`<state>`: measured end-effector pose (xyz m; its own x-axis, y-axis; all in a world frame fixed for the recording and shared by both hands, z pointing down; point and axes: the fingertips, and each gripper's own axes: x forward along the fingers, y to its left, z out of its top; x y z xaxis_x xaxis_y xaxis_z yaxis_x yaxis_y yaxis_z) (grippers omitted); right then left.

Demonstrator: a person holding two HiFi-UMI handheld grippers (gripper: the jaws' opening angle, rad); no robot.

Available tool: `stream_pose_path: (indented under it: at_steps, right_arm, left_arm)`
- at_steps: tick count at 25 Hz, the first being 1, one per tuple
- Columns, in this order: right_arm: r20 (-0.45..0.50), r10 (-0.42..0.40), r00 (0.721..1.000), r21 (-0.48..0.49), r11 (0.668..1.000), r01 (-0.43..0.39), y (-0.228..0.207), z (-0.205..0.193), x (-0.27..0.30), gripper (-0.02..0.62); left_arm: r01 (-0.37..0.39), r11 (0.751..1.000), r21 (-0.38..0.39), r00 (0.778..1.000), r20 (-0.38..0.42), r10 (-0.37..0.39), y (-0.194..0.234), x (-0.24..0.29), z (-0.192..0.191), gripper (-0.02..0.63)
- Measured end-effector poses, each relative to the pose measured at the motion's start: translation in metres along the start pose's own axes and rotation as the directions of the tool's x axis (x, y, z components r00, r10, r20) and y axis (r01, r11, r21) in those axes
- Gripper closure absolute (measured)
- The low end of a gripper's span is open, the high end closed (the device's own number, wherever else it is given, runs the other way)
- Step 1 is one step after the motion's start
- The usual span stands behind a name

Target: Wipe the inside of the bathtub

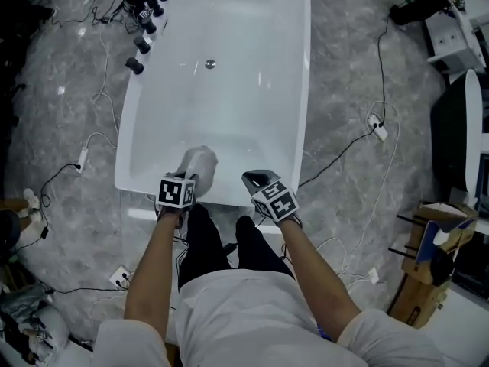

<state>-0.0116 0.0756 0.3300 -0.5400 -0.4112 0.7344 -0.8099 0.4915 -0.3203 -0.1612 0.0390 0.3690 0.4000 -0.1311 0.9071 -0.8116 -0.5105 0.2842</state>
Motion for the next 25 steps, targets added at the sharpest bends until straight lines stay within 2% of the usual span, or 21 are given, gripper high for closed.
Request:
stream_pose_path:
  at_steps: [5,9,14,19,22,25]
  right_arm:
    - [0.079,0.034,0.996,-0.039,0.999,-0.031,0.012,0.004,-0.047,0.575]
    - [0.126,0.081,0.989,-0.078,0.994,-0.072,0.03,0.002,-0.082,0.576]
    - [0.199,0.135,0.971,-0.119,0.986,-0.113,0.05,0.012,-0.118,0.575]
    - [0.299,0.134,0.945,-0.164,0.983,-0.088,0.072,0.041,-0.148,0.575]
    - [0.387,0.112,0.915,-0.172,0.984,-0.048,0.083,0.065,-0.171,0.575]
    - [0.482,0.077,0.873,-0.144,0.99,-0.008,0.092,0.082,-0.197,0.576]
  left_arm:
    - [-0.012,1.0,0.008,0.995,0.104,0.011,-0.045,-0.042,0.007,0.502]
    - [-0.024,0.999,-0.025,0.975,0.22,0.028,-0.078,-0.088,0.01,0.502]
    - [-0.039,0.998,-0.056,0.934,0.354,0.056,-0.111,-0.147,0.007,0.502]
    - [-0.051,0.998,-0.027,0.894,0.444,0.058,-0.125,-0.195,0.003,0.502]
    - [-0.045,0.999,-0.004,0.862,0.505,0.041,-0.128,-0.221,0.01,0.502]
    - [-0.034,0.999,0.013,0.822,0.569,0.021,-0.13,-0.244,0.014,0.502]
